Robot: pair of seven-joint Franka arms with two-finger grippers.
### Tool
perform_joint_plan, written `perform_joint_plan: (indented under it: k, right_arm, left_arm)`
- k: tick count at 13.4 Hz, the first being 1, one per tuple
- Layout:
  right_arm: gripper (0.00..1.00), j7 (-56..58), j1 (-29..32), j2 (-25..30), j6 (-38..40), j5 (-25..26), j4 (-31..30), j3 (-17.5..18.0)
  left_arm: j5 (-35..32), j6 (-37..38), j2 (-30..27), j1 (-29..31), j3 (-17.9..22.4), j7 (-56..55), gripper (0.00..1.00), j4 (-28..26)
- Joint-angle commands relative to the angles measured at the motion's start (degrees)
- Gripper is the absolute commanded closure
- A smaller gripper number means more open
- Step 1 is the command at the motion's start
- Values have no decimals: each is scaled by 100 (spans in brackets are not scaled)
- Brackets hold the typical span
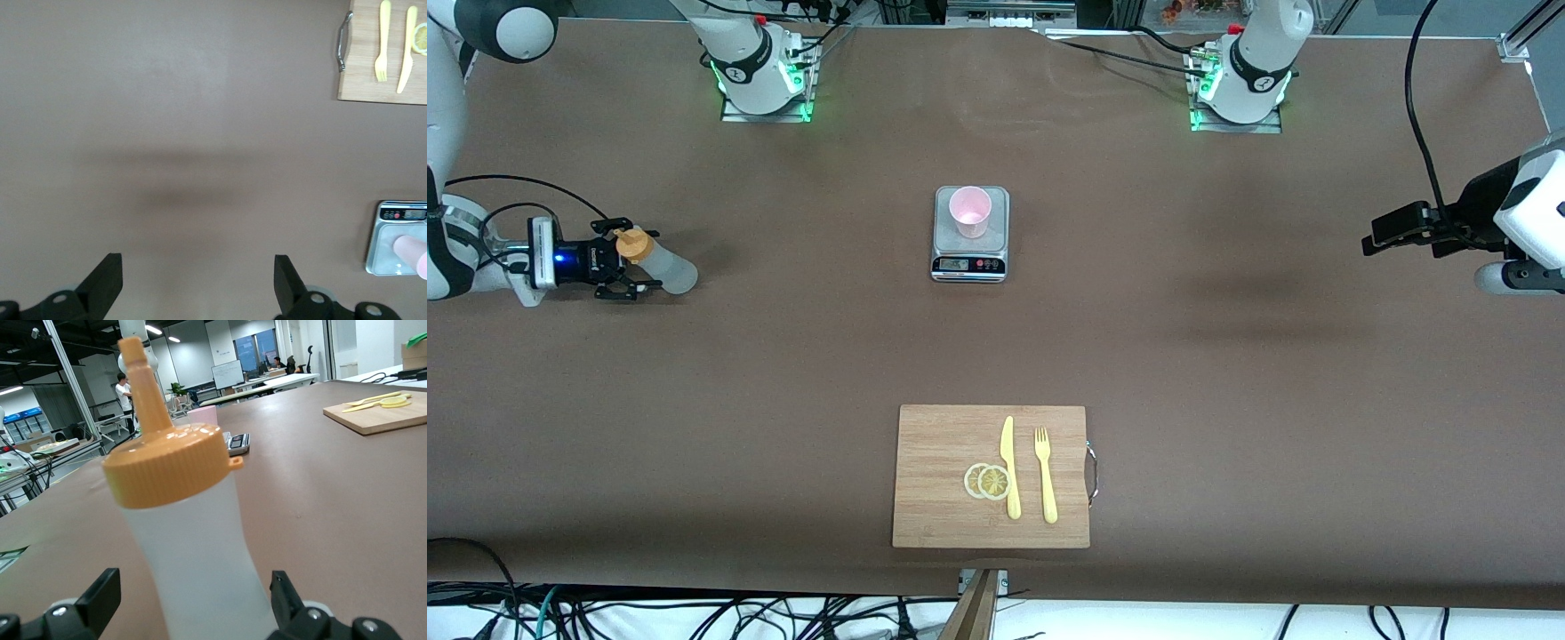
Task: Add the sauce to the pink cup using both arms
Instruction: 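Lift the orange-capped bottle with the right gripper toward the scale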
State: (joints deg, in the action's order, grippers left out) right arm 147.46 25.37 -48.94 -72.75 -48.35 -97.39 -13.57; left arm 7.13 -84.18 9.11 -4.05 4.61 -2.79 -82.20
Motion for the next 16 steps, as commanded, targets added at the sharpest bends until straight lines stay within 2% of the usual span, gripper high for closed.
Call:
perform_joint_plan:
  k: [1, 6, 9, 14, 16]
  right_arm:
    - [0, -24, 47, -63, 120, -87, 141, 161]
    - [1, -156, -23, -72, 76, -113, 132, 329]
    - [23, -191, -58, -72, 76, -78, 211, 329]
    - [77, -533, -164, -46, 59, 62, 299, 329]
    - [88, -752, -216, -37, 59, 168, 395, 329]
  left_arm:
    - [-264, 112, 90, -121, -48, 147, 0, 143]
    - [-247, 103, 108, -148, -66, 139, 0, 143]
    - [-247, 103, 108, -157, -75, 130, 0, 143]
    - [-229, 94, 108, -157, -75, 139, 0, 143]
    - [-220, 94, 108, -157, -75, 139, 0, 143]
